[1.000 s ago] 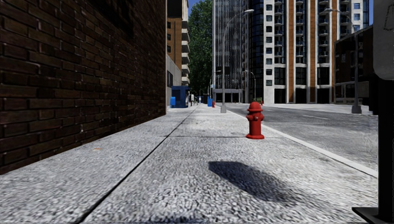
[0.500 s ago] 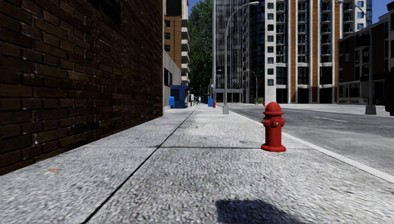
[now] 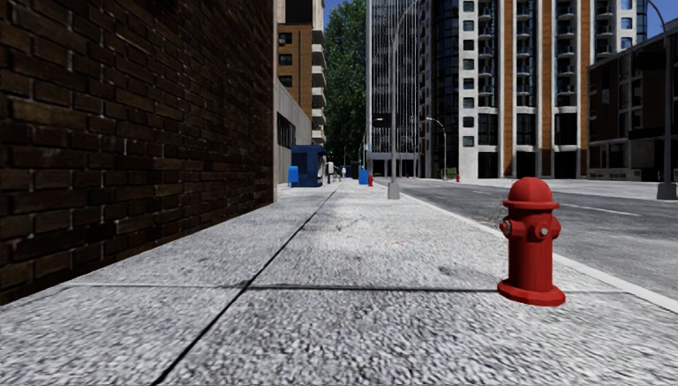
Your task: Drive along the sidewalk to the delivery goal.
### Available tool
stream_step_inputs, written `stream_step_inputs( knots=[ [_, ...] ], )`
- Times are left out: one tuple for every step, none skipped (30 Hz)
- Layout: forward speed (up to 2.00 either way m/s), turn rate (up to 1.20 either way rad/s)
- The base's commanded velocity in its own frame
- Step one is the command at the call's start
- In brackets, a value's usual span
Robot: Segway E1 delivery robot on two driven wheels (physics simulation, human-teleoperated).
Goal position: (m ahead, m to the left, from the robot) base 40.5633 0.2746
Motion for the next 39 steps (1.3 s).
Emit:
stream_step_inputs(
  knots=[
    [2.00, 0.00],
    [2.00, 0.00],
    [2.00, 0.00],
    [2.00, 0.00],
    [2.00, 0.00],
    [2.00, 0.00],
    [2.00, 0.00],
    [2.00, 0.00],
    [2.00, 0.00],
    [2.00, 0.00],
    [2.00, 0.00],
    [2.00, 0.00],
    [2.00, 0.00],
    [2.00, 0.00],
    [2.00, 0.00],
    [2.00, 0.00],
    [2.00, 0.00],
    [2.00, 0.00],
    [2.00, 0.00],
    [2.00, 0.00],
    [2.00, 0.00],
    [2.00, 0.00],
    [2.00, 0.00],
    [2.00, 0.00],
    [2.00, 0.00],
    [2.00, 0.00],
    [2.00, 0.00],
    [2.00, 0.00],
    [2.00, 0.00],
    [2.00, 0.00],
    [2.00, 0.00],
    [2.00, 0.00],
    [2.00, 0.00],
    [2.00, 0.00],
    [2.00, 0.00],
    [2.00, 0.00],
    [2.00, 0.00],
    [2.00, 0.00],
    [2.00, 0.00]
  ],
)
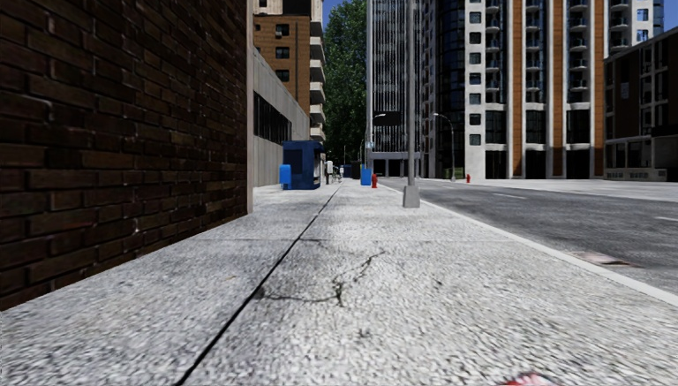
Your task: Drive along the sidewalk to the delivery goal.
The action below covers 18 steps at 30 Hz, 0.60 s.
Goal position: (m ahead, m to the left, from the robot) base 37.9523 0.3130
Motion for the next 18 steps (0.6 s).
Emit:
stream_step_inputs(
  knots=[
    [2.00, 0.00],
    [2.00, 0.00],
    [2.00, 0.00],
    [2.00, 0.00],
    [2.00, 0.00],
    [2.00, 0.00],
    [2.00, 0.00],
    [2.00, 0.00],
    [2.00, 0.00],
    [2.00, 0.00],
    [2.00, 0.00],
    [2.00, 0.00],
    [2.00, 0.00],
    [2.00, 0.00],
    [2.00, 0.00],
    [2.00, 0.00],
    [2.00, 0.00],
    [2.00, 0.00]
  ],
)
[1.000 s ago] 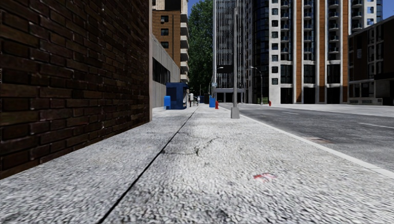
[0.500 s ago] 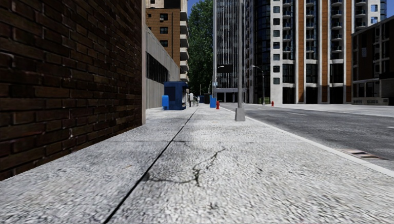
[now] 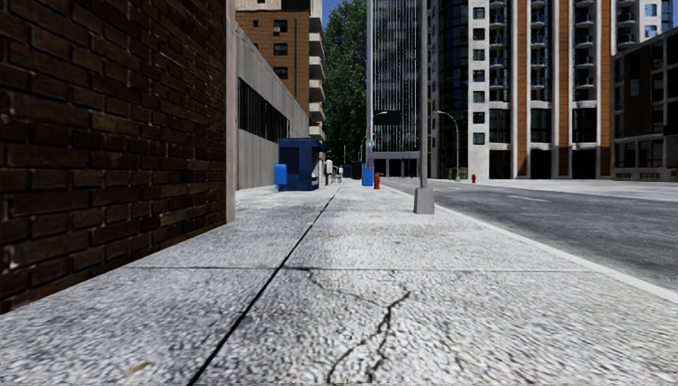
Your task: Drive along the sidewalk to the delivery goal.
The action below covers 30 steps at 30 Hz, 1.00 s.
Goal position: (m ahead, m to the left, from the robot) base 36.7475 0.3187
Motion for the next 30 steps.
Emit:
stream_step_inputs(
  knots=[
    [2.00, 0.00],
    [2.00, 0.00],
    [2.00, 0.00],
    [2.00, 0.00],
    [2.00, 0.00],
    [2.00, 0.00],
    [2.00, 0.00],
    [2.00, 0.00],
    [2.00, 0.00],
    [2.00, 0.00],
    [2.00, 0.00],
    [2.00, 0.00],
    [2.00, 0.00],
    [2.00, 0.00],
    [2.00, 0.00],
    [2.00, 0.00],
    [2.00, 0.00],
    [2.00, 0.00],
    [2.00, 0.00],
    [2.00, 0.00],
    [2.00, 0.00],
    [2.00, -0.06],
    [2.00, -0.10],
    [2.00, -0.10],
    [2.00, -0.11],
    [2.00, -0.11],
    [2.00, -0.11],
    [2.00, -0.11],
    [2.00, -0.11],
    [2.00, -0.12]
  ],
)
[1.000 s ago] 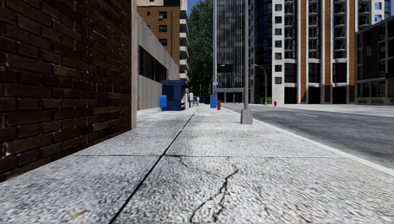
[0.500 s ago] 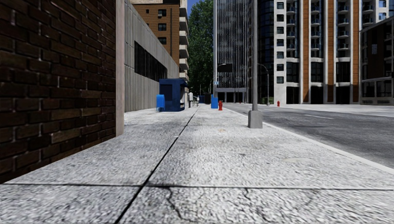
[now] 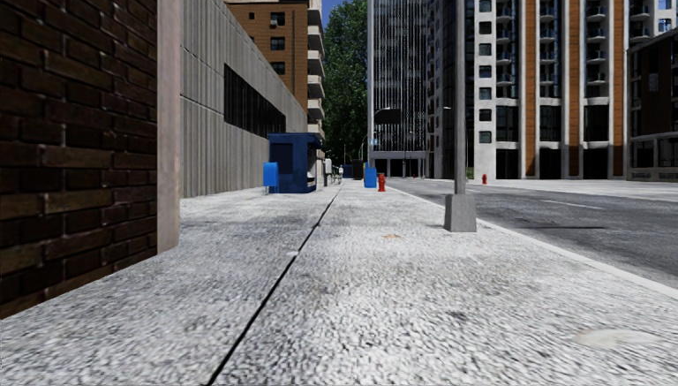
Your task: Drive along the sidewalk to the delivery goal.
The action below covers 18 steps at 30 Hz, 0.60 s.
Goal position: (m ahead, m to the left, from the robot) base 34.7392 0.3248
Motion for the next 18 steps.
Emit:
stream_step_inputs(
  knots=[
    [2.00, -0.12],
    [2.00, -0.12],
    [2.00, -0.12],
    [2.00, -0.12],
    [2.00, -0.12],
    [2.00, -0.12],
    [2.00, -0.12],
    [2.00, -0.12],
    [2.00, -0.12],
    [2.00, -0.12],
    [2.00, -0.15],
    [2.00, -0.15],
    [2.00, -0.20],
    [2.00, -0.21],
    [2.00, -0.22],
    [2.00, -0.22],
    [2.00, -0.22],
    [2.00, -0.22]
  ],
)
